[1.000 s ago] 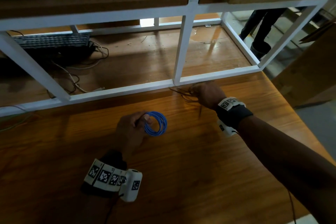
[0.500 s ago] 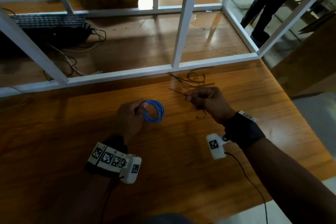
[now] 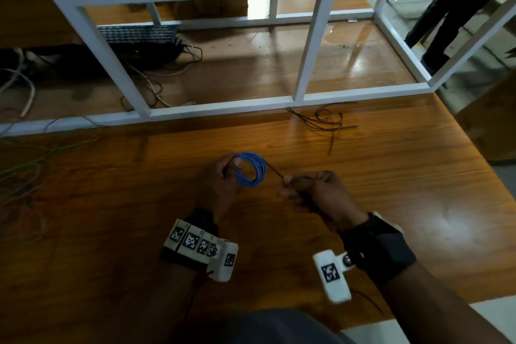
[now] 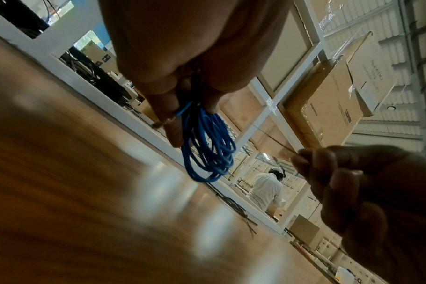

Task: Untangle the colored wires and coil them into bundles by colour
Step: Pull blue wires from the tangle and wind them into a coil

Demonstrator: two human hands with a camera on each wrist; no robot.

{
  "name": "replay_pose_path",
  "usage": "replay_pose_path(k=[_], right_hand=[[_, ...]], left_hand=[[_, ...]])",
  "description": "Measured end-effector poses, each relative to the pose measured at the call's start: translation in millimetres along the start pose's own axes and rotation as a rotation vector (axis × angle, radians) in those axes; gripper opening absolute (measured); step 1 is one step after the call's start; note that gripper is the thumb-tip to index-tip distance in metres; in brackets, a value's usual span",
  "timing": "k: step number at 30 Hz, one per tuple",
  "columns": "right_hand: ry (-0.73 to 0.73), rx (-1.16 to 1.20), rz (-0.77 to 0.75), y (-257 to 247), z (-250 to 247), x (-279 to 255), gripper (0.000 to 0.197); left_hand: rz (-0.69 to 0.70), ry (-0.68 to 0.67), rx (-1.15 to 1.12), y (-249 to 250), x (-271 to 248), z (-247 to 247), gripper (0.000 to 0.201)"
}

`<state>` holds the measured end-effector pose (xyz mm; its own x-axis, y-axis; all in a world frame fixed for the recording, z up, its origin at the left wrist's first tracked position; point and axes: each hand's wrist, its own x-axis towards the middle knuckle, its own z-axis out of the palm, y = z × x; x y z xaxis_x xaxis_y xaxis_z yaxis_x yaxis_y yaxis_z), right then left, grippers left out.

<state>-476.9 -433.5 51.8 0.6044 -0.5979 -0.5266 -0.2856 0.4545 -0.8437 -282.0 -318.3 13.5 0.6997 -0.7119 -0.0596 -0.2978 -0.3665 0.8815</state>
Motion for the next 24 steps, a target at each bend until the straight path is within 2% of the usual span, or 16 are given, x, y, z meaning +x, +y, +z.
replay_pose_path(k=[6,10,13,15,19,22,24], right_hand=[[0.078,0.003,0.059,26,35,-11,0.022],[0.130,0.023,0.039,32,51,-11,0.017],[0.148,0.061,0.006,35,62,-10,0.020],[0.144,0.075,-0.004,36,68,-11,0.023],[0.131,0.068,0.004,40,68,-15,0.023],[0.117,0.082,0.015,41,67,-15,0.022],[0.107,0.122,0.028,38,67,-14,0.021]], left_hand=[[0.038,0.060,0.041,4,-23,3,0.046],[0.038,0.047,0.037,3,-36,8,0.057],[0.036,-0.004,0.086,1,-43,11,0.045],[0.033,-0.036,0.043,0,-47,12,0.041],[0.000,-0.038,-0.134,-5,-46,12,0.054],[-0.045,-0.063,-0.219,-5,-46,11,0.047],[-0.064,-0.068,-0.266,-4,-45,11,0.050]])
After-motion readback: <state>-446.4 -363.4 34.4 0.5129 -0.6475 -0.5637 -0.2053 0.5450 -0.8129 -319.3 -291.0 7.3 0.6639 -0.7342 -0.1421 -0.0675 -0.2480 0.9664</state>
